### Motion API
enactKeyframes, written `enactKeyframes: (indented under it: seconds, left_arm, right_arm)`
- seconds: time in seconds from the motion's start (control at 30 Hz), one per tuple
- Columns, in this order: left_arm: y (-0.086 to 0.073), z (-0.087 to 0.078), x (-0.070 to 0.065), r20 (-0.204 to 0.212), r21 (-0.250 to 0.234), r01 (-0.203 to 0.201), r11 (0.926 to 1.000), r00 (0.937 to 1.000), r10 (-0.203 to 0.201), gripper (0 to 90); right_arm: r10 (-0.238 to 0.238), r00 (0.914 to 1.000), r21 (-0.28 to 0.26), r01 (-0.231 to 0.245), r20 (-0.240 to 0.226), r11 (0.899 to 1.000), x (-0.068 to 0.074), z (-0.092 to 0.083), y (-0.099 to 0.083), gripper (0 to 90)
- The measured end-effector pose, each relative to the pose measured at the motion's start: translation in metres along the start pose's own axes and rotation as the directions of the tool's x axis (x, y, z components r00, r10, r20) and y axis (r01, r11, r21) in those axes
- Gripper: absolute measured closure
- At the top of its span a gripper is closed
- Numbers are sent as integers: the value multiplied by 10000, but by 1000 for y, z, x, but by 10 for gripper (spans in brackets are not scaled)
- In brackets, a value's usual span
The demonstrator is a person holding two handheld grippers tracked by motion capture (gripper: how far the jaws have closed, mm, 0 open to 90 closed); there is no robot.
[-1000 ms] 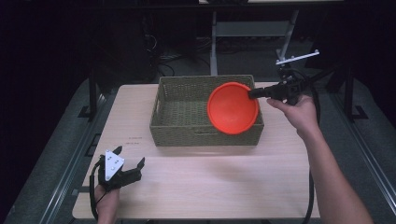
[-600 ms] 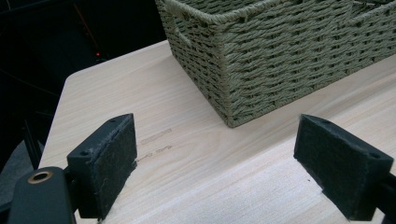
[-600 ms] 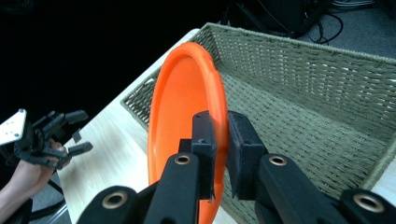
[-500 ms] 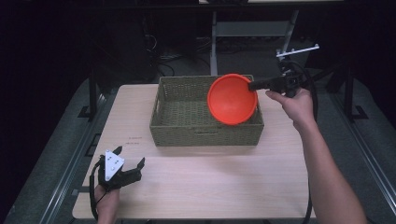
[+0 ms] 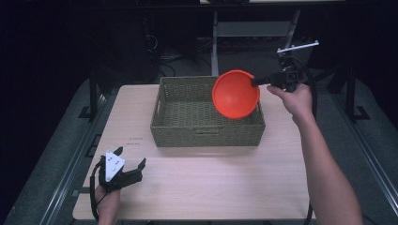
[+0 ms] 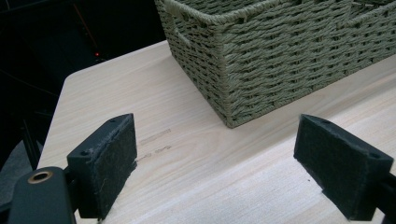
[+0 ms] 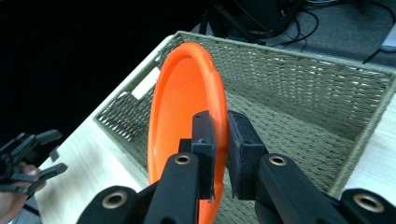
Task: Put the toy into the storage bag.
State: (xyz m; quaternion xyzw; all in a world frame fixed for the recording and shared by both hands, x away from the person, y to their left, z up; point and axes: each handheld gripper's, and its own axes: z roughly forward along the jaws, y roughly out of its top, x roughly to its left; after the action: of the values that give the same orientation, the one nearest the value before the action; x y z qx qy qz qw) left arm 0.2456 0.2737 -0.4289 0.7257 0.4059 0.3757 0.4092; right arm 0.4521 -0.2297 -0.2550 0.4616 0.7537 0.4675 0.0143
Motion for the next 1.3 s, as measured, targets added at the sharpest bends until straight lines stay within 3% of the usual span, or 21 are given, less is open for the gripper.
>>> enactKeyframes:
  seconds: [0.97,1.3]
  left_arm:
    - [0,0,0,14,-44,15,10000,10000,-15,127]
    - [0,0,0,19,-51,36,10000,10000,-36,127]
  right_arm:
    - [597,9980,-190,-593,213,9981,-16,32,0,819]
    - [1132,9935,-182,-1129,149,9934,-30,47,-12,819]
